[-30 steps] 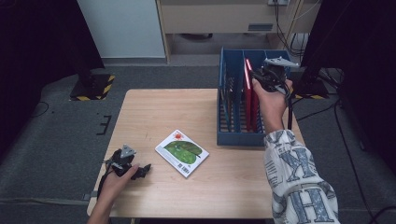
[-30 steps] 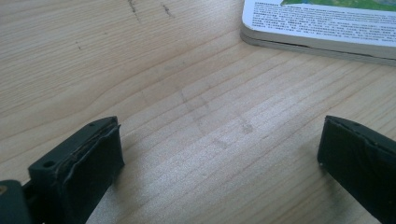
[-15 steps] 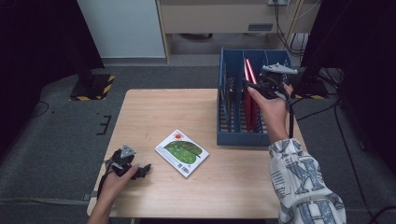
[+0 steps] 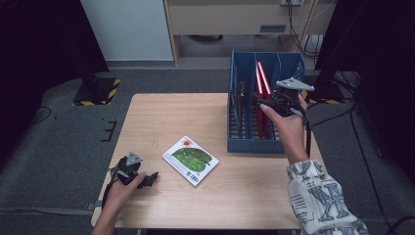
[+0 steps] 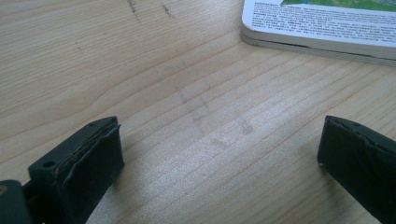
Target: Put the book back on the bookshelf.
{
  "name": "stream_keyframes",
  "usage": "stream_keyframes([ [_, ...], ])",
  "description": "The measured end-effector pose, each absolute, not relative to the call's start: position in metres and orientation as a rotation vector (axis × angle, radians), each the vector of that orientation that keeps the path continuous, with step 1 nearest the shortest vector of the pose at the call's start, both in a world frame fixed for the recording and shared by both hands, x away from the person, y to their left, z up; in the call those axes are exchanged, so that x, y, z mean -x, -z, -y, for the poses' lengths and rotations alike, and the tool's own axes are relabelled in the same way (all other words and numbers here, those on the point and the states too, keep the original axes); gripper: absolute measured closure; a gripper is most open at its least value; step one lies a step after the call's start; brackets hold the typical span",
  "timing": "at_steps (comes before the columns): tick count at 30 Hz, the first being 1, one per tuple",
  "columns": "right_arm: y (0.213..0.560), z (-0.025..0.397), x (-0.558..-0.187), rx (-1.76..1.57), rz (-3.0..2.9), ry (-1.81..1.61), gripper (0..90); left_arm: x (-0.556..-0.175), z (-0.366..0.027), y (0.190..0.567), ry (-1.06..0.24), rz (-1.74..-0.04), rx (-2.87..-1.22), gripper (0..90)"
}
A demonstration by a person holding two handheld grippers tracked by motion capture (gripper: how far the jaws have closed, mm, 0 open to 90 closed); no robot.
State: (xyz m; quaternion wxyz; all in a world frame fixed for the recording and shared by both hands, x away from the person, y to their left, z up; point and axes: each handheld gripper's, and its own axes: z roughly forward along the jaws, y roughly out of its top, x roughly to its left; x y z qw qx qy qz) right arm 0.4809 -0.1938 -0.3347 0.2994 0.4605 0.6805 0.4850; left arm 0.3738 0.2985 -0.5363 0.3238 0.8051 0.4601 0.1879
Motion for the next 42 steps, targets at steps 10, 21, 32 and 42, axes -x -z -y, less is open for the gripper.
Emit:
stream_keyframes([
  [10,0.346,0.193,-0.460,-1.197,-1.853,-1.278,9.5,-0.374,-0.298,0.536,-0.493,-1.207,-2.111,0.0],
  [21,0.367,0.197,-0.434,-1.192,-1.881,-1.330,8.7,-0.374,-0.298,0.536,-0.493,-1.207,-2.111,0.0],
  [32,0.391,0.188,-0.412,-1.193,-1.937,-1.357,9.2,-0.374,-0.298,0.536,-0.493,-1.207,-2.112,0.0],
  [42,0.407,0.174,-0.395,-1.133,-1.971,-1.351,11.2,-0.374,-0.298,0.536,-0.492,-1.206,-2.111,0.0],
])
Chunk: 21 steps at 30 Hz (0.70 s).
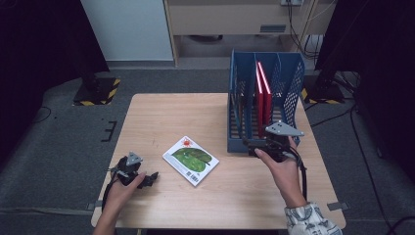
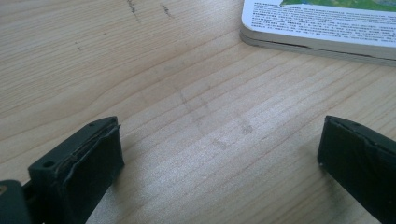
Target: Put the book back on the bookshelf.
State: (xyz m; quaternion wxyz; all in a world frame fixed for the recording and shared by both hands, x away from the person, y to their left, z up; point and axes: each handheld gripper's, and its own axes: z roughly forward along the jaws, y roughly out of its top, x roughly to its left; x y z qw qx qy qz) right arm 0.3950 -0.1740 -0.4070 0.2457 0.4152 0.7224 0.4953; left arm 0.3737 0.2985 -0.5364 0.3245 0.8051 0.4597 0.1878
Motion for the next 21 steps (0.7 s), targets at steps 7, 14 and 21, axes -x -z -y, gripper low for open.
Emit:
stream_keyframes([
  [7,0.421,0.168,-0.390,-1.128,-2.003,-1.337,11.0,-0.374,-0.299,0.536,-0.488,-1.199,-2.117,0.0],
  [14,0.440,0.151,-0.382,-1.117,-2.085,-1.301,10.6,-0.376,-0.299,0.536,-0.483,-1.193,-2.112,0.0],
  [21,0.453,0.126,-0.371,-1.065,-2.168,-1.296,15.5,-0.377,-0.299,0.536,-0.479,-1.189,-2.117,0.0],
])
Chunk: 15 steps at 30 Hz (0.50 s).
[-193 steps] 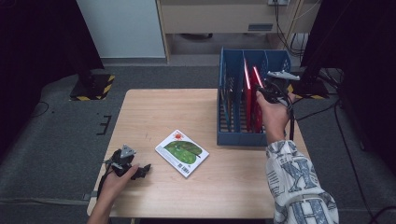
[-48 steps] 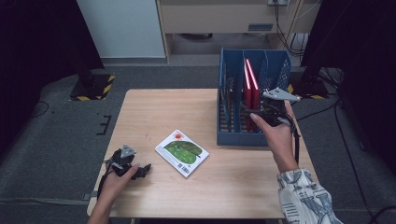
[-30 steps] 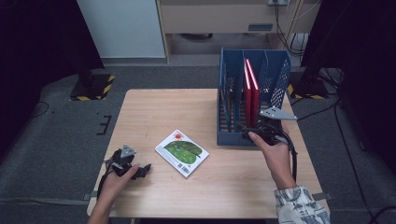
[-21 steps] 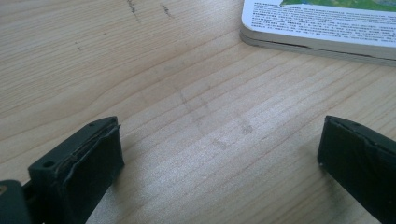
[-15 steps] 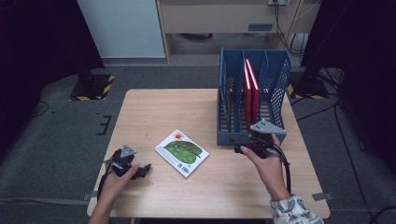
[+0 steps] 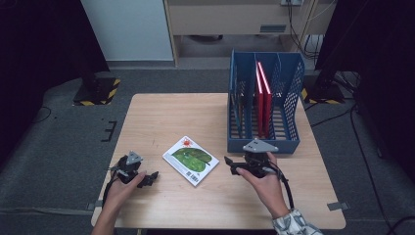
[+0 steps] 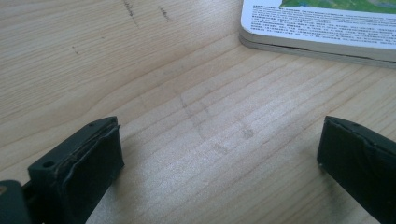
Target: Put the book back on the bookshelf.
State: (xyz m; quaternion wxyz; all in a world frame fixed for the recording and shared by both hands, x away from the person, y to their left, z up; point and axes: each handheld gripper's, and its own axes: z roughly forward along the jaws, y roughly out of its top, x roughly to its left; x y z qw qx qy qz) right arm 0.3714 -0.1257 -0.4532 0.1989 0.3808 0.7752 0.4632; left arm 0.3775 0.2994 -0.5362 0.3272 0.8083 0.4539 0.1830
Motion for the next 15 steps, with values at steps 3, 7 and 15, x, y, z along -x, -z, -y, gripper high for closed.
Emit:
stream_keyframes([
  [3,0.457,0.113,-0.367,-1.027,-2.204,-1.285,15.2,-0.378,-0.300,0.536,-0.478,-1.181,-2.122,0.0],
  [7,0.463,0.099,-0.360,-0.991,-2.248,-1.251,13.5,-0.379,-0.300,0.535,-0.472,-1.188,-2.121,1.5],
  [15,0.474,0.082,-0.354,-0.927,-2.315,-1.194,12.6,-0.377,-0.295,0.528,-0.485,-1.148,-2.113,3.5],
])
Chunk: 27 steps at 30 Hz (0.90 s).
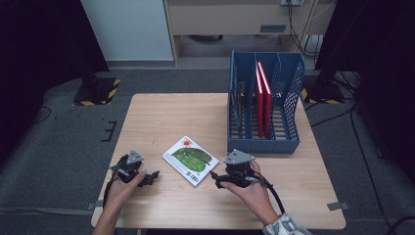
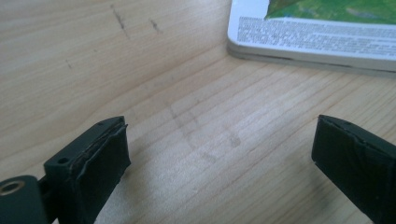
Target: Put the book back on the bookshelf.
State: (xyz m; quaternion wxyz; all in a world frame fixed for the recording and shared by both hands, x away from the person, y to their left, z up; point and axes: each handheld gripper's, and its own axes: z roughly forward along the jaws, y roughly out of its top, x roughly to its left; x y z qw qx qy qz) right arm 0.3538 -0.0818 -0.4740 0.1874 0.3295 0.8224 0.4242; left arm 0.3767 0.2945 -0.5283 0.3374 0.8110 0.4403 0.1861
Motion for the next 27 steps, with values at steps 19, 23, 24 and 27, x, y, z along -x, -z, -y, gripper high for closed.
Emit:
stream_keyframes([
  [19,0.503,0.059,-0.351,-0.937,-2.452,-1.130,16.2,-0.398,-0.279,0.514,-0.511,-1.038,-2.038,5.2],
  [23,0.508,0.054,-0.350,-0.940,-2.468,-1.121,13.3,-0.408,-0.272,0.514,-0.494,-1.020,-2.065,5.8],
  [24,0.509,0.052,-0.349,-0.946,-2.467,-1.118,12.2,-0.410,-0.269,0.514,-0.489,-1.011,-2.069,5.7],
  [27,0.512,0.050,-0.349,-0.953,-2.482,-1.112,11.2,-0.413,-0.262,0.514,-0.468,-0.985,-2.084,5.5],
])
